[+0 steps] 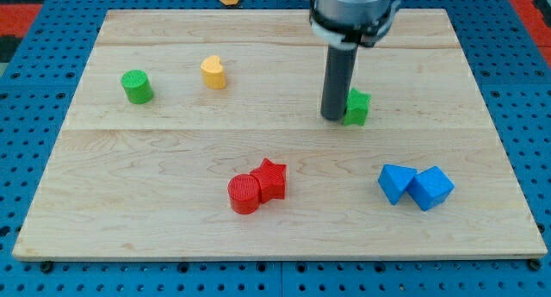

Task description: Move green circle on left side to green star

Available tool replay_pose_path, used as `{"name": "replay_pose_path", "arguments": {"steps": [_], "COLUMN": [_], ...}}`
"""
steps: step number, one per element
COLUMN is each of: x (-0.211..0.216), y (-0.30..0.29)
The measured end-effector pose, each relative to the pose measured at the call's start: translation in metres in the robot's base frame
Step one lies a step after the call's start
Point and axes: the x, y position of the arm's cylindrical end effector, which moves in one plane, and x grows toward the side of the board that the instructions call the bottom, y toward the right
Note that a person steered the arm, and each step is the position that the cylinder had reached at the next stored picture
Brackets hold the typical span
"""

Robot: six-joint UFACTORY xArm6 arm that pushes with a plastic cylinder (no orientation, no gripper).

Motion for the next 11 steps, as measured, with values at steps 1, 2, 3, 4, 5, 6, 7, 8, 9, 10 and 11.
{"name": "replay_pose_path", "arguments": {"steps": [1, 2, 3, 4, 5, 6, 7, 8, 9, 10, 11], "x": [0.009, 0.025, 0.039, 0.023, 0.013, 0.014, -0.039, -0.034, 0.001, -0.015, -0.017], "y": [0.024, 0.082, -0.018, -0.145, -0.270, -0.359, -0.338, -0.311, -0.266, -0.227, -0.299]}}
